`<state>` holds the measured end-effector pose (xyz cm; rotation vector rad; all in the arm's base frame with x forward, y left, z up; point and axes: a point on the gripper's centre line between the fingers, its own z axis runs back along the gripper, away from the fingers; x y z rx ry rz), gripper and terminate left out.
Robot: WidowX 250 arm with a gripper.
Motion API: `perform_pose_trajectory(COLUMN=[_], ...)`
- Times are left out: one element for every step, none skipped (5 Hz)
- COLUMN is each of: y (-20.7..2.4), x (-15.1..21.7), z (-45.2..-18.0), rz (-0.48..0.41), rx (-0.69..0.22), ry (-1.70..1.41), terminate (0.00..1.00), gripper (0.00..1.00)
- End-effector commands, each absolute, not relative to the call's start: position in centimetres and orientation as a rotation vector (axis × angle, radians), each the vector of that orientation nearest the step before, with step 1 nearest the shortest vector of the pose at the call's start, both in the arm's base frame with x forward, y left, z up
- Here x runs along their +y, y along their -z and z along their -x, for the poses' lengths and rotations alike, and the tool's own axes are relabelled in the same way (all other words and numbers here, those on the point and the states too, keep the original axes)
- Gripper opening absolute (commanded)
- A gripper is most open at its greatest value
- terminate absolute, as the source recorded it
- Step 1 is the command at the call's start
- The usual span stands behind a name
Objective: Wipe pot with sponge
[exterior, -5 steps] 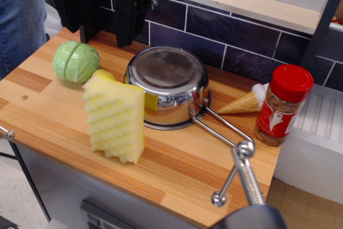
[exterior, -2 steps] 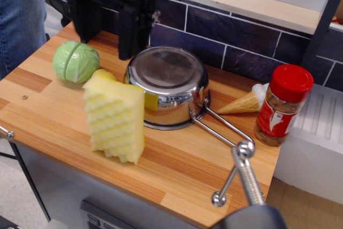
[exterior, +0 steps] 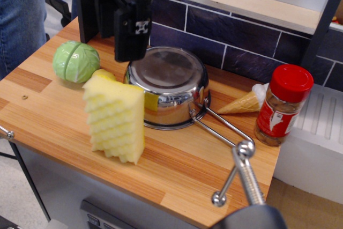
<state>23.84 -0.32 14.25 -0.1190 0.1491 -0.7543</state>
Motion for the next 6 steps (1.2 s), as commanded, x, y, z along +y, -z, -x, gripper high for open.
perform_pose_trajectory(y=[-15.0, -13.7, -11.9, -10.4, -9.5, -8.8], x=[-0.8, -1.0, -1.2, -1.2, -1.3, -1.4], z=[-23.5, -22.5, -20.9, -20.3, -20.4, -21.1], rz=[0.244, 0.242, 0.141, 0.084, -0.022, -0.117], rx=[0.106, 0.146, 0.162, 0.151, 0.109, 0.068], ry=[1.194, 1.442, 1.641, 1.642, 1.62, 1.558], terminate=[0.0, 0.0, 0.0, 0.0, 0.0, 0.0], gripper=[1.0, 1.0, 1.0, 1.0, 1.0, 1.0])
